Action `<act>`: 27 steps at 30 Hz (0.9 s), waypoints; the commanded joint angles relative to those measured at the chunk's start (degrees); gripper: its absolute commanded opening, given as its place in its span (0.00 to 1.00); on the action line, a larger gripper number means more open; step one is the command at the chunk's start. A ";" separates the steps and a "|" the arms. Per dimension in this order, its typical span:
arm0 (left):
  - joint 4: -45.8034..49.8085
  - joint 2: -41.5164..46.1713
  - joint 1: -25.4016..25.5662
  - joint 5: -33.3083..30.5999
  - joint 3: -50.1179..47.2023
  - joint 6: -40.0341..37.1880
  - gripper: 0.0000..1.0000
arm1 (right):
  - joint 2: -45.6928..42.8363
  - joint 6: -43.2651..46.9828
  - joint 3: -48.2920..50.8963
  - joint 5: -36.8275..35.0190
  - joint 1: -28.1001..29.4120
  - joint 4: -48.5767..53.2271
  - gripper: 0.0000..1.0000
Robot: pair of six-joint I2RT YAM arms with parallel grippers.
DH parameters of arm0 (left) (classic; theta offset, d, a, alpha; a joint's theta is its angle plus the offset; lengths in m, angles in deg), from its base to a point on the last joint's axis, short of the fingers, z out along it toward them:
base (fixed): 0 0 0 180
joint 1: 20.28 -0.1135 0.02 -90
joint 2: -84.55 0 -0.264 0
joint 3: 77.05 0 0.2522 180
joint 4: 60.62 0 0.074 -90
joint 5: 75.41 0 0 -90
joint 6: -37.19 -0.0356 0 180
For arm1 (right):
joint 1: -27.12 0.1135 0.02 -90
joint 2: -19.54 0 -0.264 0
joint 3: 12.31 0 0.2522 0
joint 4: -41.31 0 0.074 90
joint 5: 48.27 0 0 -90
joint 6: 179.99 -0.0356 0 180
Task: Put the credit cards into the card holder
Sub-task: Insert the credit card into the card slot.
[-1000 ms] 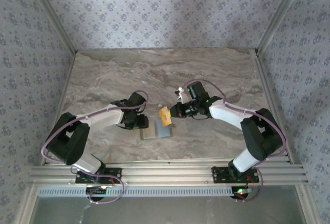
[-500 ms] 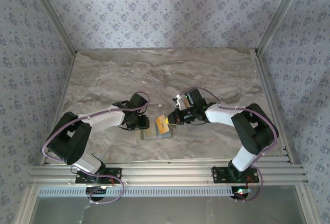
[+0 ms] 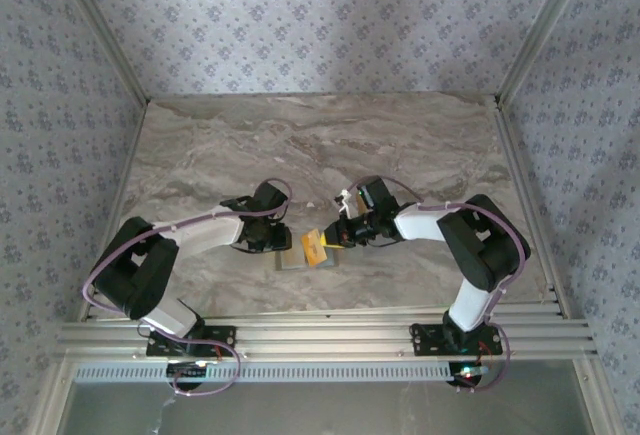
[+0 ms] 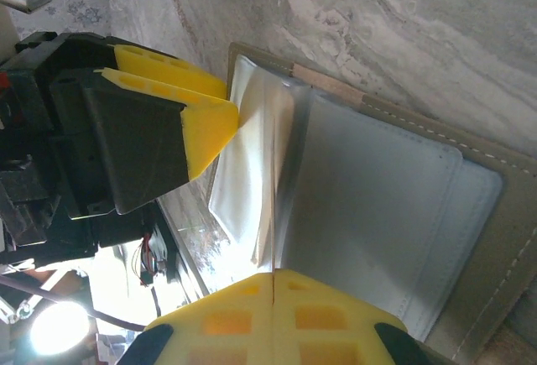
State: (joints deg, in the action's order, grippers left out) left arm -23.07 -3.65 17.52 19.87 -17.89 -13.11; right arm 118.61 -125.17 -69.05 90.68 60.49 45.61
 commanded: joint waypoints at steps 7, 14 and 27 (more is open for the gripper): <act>1.26 -1.80 0.69 -0.18 -1.20 0.46 0.36 | 2.36 -0.02 -0.39 1.44 -0.23 0.51 0.00; 1.24 -1.63 0.66 -0.18 -1.36 0.64 0.35 | 3.70 -0.15 -1.93 1.17 -0.28 0.05 0.00; 1.35 -1.53 1.01 -0.01 -1.50 1.16 0.35 | 4.10 -3.26 -1.94 -3.19 0.77 -5.26 0.00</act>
State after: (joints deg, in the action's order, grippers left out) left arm -23.37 -3.70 17.76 19.87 -17.89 -12.65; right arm 121.99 -126.92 -70.25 89.28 60.66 42.49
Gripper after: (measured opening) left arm 0.357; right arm 0.067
